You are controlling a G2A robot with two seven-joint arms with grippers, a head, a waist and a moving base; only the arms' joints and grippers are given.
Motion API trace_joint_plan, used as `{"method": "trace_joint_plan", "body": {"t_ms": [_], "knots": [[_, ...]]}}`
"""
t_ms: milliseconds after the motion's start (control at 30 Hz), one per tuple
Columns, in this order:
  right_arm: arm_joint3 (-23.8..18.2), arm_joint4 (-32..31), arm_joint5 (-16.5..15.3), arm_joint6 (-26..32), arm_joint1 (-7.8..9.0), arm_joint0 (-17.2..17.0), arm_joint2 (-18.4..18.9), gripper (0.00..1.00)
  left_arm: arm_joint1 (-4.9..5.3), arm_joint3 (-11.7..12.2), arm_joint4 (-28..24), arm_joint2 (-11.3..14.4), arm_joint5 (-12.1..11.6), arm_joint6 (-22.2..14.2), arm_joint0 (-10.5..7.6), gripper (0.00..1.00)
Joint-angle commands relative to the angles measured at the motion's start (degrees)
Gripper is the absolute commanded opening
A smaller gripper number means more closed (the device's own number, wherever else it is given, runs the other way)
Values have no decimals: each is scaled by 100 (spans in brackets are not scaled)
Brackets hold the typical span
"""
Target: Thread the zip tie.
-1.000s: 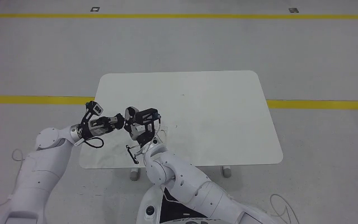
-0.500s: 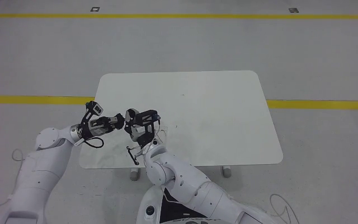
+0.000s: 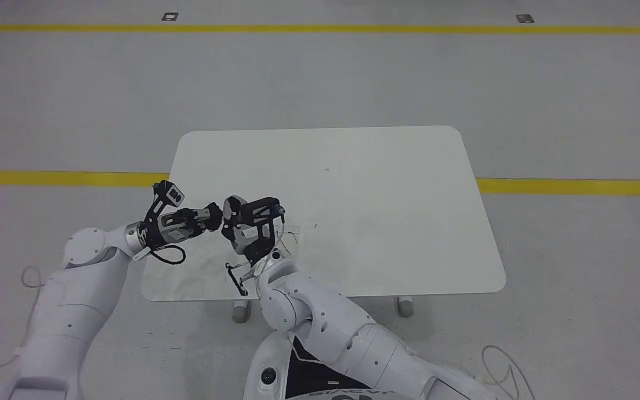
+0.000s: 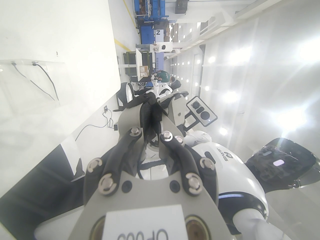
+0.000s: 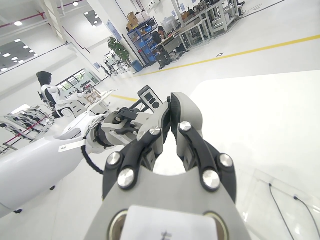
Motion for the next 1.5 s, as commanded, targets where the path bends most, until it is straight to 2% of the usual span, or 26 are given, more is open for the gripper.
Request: {"method": "trace_joint_plan", "body": {"t_ms": [0,133,233,367,500,567,967,1000,1033,1067,1200,1367,1433,1467], "knots": [[-12,-16,37,-16,2,-1,-1,100,0,0,0,0,0,0,0,0],[-145,-83,78,-99,22,-44,41,100,0,0,0,0,0,0,0,0],[-325,-86,-224,-63,91,-175,175,100,0,0,0,0,0,0,0,0],[-695,-12,-747,156,236,-429,510,100,0,0,0,0,0,0,0,0],[-1149,361,-1499,622,404,-746,941,100,0,0,0,0,0,0,0,0],[-1266,455,-1715,852,462,-838,1080,100,0,0,0,0,0,0,0,0],[-1309,571,-1775,951,483,-894,1151,100,0,0,0,0,0,0,0,0],[-1326,682,-1837,977,490,-923,1193,100,0,0,0,0,0,0,0,0],[-1357,1088,-2040,1041,488,-998,1244,100,0,0,0,0,0,0,0,0],[-1337,1693,-2318,1250,495,-1053,1371,100,0,0,0,0,0,0,0,0],[-1243,2920,-2923,2169,567,-1076,1729,100,0,0,0,0,0,0,0,0],[-1269,4246,-2925,3561,676,-1100,2033,100,0,0,0,0,0,0,0,0],[-1306,4618,-2925,3977,718,-1094,2134,100,0,0,0,0,0,0,0,0],[-1306,4618,-2925,3977,718,-1094,2134,100,0,0,0,0,0,0,0,0]]}}
